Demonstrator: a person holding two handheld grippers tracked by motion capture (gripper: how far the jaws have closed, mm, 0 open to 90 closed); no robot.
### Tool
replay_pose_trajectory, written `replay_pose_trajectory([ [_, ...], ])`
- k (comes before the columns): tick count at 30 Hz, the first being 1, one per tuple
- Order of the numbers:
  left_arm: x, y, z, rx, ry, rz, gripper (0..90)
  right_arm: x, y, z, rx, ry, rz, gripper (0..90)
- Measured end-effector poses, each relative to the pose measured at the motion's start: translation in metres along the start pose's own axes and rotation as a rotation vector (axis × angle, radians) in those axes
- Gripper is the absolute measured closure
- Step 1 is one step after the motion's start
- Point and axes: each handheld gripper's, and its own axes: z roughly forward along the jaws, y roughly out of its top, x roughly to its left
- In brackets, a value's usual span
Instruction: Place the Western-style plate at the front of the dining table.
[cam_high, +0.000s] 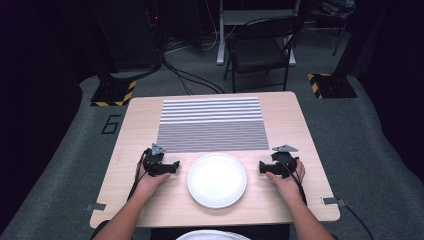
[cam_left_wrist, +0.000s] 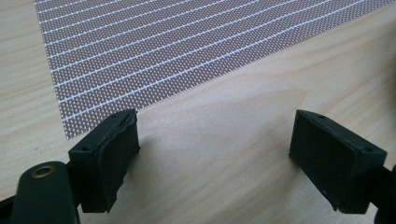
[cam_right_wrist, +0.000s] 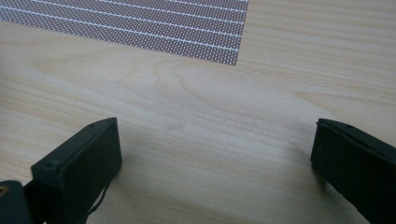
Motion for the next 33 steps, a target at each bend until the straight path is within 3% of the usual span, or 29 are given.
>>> replay_pose_trajectory([
  [13, -0.0011, 0.0002, 0.0, -0.008, 0.025, -0.023, 18.5, -0.001, -0.0005, -0.0012, -0.008, 0.002, 0.001, 5.1],
  [33, 0.0011, 0.0004, -0.0009, -0.017, 0.031, -0.023, 26.1, -0.0012, -0.0004, -0.0019, -0.018, -0.001, 0.008, 9.7],
])
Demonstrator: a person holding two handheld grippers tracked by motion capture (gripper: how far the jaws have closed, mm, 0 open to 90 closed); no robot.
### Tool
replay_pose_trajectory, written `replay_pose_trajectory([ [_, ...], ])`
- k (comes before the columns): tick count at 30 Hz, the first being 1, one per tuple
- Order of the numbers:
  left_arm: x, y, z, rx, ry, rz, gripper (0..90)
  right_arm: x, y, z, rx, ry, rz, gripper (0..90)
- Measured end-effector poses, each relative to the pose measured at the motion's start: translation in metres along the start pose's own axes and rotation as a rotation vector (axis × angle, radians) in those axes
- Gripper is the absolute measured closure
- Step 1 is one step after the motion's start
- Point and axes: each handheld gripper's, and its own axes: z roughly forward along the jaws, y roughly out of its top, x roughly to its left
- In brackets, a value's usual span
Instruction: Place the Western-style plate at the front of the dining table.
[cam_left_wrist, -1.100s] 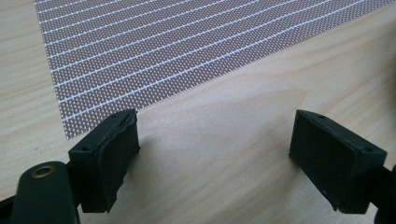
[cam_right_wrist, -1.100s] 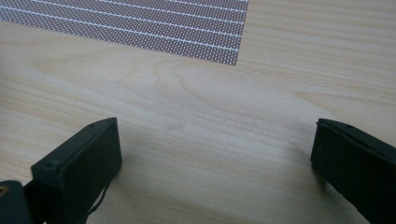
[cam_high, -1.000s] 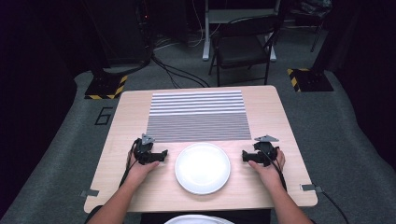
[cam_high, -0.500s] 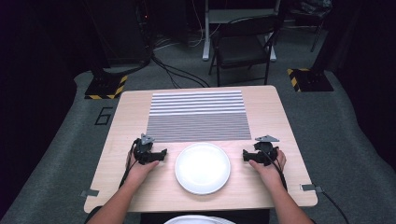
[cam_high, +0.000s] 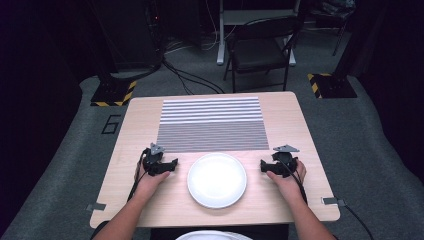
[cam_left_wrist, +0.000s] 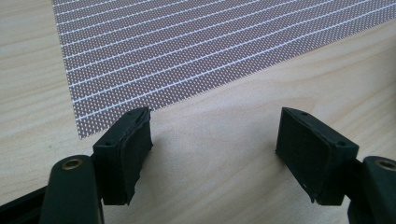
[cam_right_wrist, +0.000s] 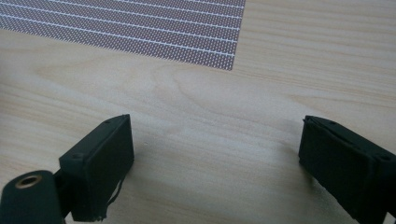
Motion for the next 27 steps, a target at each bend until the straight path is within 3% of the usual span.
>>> replay_pose_trajectory([
  [10, -0.004, 0.002, -0.003, 0.01, 0.011, -0.027, 39.6, 0.0, 0.0, -0.001, -0.021, -0.026, 0.013, 18.5],
  [14, -0.006, 0.004, -0.01, 0.011, 0.002, -0.054, 42.4, -0.001, 0.002, -0.005, -0.009, -0.03, 0.031, 33.4],
  [23, -0.015, 0.01, -0.025, 0.005, -0.035, -0.07, 46.9, 0.008, 0.005, -0.018, 0.038, -0.019, 0.077, 42.5],
  [27, -0.017, 0.014, -0.033, -0.014, -0.058, -0.095, 48.5, 0.013, 0.008, -0.028, 0.022, -0.007, 0.084, 46.6],
])
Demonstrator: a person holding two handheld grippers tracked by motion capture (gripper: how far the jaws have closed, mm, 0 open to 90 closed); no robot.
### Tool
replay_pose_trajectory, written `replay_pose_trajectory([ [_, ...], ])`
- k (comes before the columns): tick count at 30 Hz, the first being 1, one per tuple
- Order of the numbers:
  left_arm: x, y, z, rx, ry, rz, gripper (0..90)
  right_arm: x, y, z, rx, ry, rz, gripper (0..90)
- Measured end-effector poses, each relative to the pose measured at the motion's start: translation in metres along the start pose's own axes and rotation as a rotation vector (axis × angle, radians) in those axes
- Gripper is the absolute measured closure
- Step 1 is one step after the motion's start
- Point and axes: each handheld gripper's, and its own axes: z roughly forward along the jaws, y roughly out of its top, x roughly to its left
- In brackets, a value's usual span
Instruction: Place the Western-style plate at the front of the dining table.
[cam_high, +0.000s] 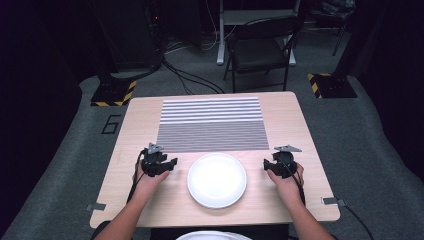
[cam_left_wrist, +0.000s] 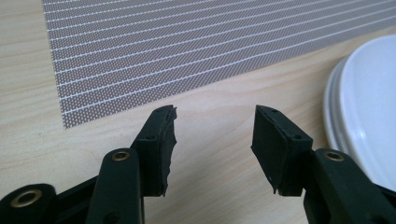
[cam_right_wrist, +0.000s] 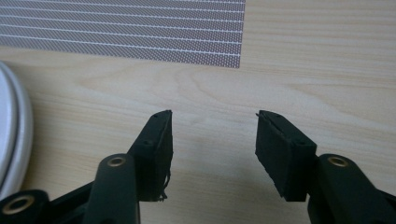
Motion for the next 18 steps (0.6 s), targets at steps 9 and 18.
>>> replay_pose_trajectory([
  [9, -0.005, 0.006, -0.015, -0.044, -0.022, -0.029, 53.2, 0.006, 0.008, -0.02, -0.028, 0.025, 0.028, 50.4],
  [18, -0.016, 0.011, -0.02, -0.046, -0.055, -0.045, 53.9, 0.024, 0.01, -0.035, -0.051, 0.09, 0.028, 50.5],
])
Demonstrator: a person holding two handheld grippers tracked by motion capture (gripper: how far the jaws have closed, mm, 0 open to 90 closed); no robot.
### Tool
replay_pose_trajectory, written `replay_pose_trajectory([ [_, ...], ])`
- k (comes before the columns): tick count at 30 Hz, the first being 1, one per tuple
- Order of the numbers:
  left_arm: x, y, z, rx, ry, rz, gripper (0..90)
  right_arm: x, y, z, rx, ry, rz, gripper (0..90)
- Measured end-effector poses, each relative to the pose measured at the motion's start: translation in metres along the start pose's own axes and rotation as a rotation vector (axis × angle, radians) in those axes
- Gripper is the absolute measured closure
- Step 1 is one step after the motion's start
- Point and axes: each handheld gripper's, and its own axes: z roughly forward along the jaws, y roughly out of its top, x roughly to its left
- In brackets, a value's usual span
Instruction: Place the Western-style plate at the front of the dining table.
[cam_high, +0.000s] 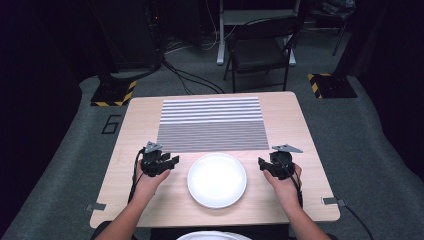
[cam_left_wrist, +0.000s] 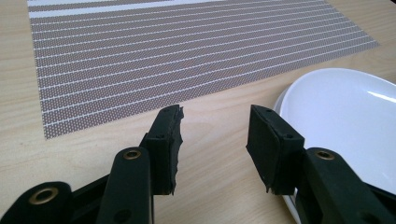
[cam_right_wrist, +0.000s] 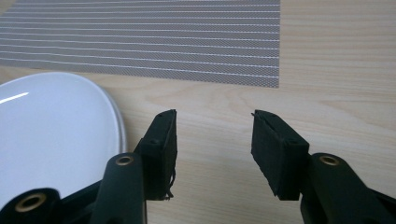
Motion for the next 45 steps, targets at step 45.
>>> replay_pose_trajectory([
  [45, -0.027, -0.018, -0.008, 0.005, -0.042, -0.071, 58.0, 0.036, -0.016, -0.013, -0.007, 0.069, 0.097, 58.3],
])
